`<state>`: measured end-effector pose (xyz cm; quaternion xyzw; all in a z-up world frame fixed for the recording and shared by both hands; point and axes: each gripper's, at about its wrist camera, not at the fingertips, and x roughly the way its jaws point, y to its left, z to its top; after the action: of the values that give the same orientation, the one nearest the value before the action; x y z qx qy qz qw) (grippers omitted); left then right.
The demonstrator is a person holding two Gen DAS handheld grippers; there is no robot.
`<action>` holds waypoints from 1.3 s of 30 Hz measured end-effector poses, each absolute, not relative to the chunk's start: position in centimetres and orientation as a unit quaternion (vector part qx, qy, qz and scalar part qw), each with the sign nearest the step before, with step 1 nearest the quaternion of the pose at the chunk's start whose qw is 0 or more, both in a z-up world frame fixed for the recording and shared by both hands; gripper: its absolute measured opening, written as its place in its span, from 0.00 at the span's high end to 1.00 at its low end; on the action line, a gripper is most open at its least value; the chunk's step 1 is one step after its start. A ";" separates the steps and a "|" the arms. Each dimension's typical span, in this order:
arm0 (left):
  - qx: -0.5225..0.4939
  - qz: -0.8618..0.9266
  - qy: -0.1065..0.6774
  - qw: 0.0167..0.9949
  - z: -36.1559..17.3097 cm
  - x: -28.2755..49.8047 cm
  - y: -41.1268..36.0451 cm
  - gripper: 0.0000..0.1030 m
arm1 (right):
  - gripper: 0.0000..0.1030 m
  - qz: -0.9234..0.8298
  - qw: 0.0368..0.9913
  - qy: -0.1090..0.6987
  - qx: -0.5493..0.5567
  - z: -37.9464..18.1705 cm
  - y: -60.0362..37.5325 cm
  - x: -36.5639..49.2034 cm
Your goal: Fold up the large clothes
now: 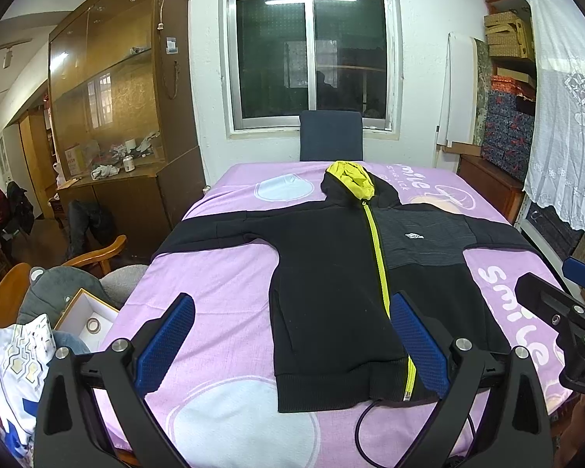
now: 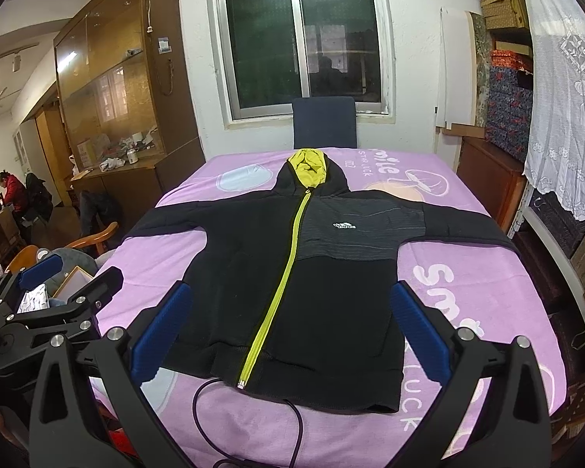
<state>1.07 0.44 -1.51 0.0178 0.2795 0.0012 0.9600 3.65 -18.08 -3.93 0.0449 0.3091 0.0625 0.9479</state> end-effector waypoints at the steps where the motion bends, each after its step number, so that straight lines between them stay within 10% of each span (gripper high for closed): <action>1: 0.018 0.001 0.279 0.960 -1.5 1.1 0.5 0.03 | 0.04 0.063 0.948 0.308 0.045 -3.9 -18.2 3.6; 39: 0.020 0.004 0.284 0.959 -1.7 1.0 0.7 0.03 | 0.04 0.070 0.946 0.312 0.053 -4.3 -18.3 3.4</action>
<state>1.00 0.73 -1.72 0.0202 0.2841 0.0040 0.9586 3.39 -18.33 -4.30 0.0535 0.3122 0.0705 0.9459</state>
